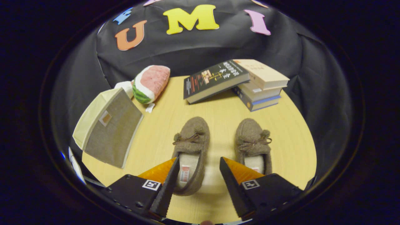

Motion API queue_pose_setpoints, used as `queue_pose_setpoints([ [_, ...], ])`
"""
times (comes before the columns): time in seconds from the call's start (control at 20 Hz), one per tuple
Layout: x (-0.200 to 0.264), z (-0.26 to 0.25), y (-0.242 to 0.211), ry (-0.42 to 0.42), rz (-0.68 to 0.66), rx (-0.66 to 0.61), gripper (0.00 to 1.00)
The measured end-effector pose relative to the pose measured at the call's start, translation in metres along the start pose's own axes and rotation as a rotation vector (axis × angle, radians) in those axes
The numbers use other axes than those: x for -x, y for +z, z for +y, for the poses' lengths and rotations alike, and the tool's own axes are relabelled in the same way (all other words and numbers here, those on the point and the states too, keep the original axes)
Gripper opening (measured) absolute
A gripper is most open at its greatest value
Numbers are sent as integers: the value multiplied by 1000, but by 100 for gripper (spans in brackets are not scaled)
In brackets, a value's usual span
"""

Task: Open the storage box then place both shoes into the box .Put the left shoe in first, then the right shoe, with the right side of both shoes facing outward in a uniform manner.

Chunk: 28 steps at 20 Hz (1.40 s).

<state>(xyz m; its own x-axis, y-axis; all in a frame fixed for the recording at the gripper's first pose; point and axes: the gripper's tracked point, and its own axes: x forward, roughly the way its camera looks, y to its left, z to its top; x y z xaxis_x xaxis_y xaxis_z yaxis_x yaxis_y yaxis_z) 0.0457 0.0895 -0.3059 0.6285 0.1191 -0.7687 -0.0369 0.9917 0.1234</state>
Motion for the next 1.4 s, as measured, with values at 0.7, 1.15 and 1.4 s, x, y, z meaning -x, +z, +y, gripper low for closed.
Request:
queue_pose_setpoints([
  [0.7,-48,-3,-21,-59,25,-106,5],
  [1.15,2,30,3,-60,18,-265,0],
  [1.4,65,94,59,5,-91,-350,0],
])
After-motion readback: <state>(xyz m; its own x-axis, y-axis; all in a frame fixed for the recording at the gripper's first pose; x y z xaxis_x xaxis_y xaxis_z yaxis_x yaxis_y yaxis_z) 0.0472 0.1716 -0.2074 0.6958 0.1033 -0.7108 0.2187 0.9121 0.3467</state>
